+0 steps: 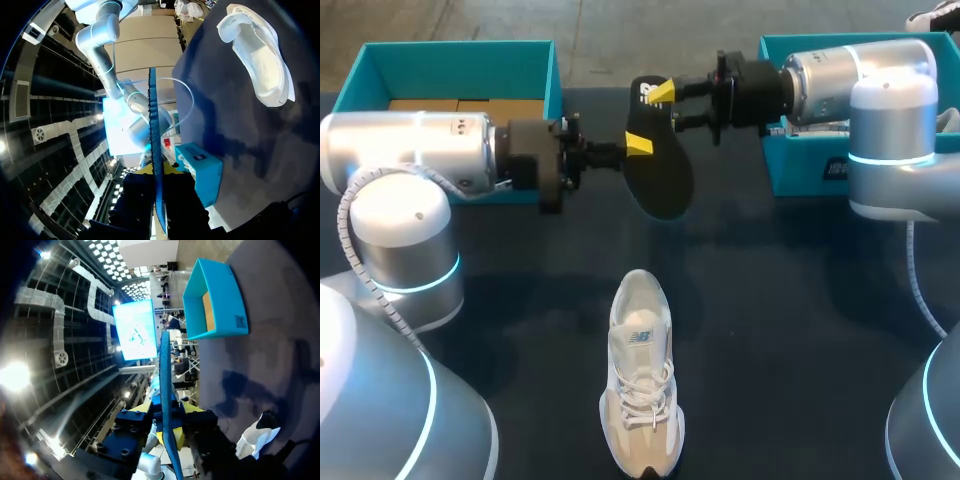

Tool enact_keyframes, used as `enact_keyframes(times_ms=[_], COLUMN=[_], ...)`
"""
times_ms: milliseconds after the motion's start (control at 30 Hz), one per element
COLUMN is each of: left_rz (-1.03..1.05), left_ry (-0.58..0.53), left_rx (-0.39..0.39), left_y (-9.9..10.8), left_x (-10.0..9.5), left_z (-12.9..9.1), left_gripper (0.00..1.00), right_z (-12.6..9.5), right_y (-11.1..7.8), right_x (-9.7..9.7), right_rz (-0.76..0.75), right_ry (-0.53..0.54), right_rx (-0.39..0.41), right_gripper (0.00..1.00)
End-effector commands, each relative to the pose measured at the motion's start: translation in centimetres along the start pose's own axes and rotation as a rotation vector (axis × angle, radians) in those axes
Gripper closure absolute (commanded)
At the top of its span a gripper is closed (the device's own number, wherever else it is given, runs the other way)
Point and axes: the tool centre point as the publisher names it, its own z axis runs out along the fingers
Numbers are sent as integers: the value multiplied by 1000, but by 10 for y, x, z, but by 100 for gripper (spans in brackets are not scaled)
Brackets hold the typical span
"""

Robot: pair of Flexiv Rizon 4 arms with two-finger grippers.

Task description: Take the shoe out of the shoebox, open the shoe tongue, remove and reinsert the insole, then place the shoe into the shoebox

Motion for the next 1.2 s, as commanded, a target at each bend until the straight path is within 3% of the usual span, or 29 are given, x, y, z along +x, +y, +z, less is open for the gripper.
enact_keyframes(times_ms=[33,467,700,800,867,967,1200], left_rz=[-9,-59,-216,-350,-493,-699,-722], left_ry=[15,25,14,90,104,40,32], left_rx=[-12,-27,34,51,89,201,227], left_y=[-10,-32,-44,-46,-46,-53,-57], left_x=[2,9,8,9,13,12,9], left_z=[-21,-88,-102,-107,-111,-116,-119], left_gripper=[100,100,100,100,100,100,100], right_z=[-7,-24,-26,-26,-26,-26,-26], right_y=[-13,-45,-48,-48,-48,-48,-48], right_x=[-6,-25,-27,-27,-27,-27,-27], right_rz=[2,-7,-8,-8,-8,-8,-8], right_ry=[12,37,29,29,29,29,29], right_rx=[-25,-39,-48,-48,-48,-48,-48], right_gripper=[0,0,0,0,0,0,0])
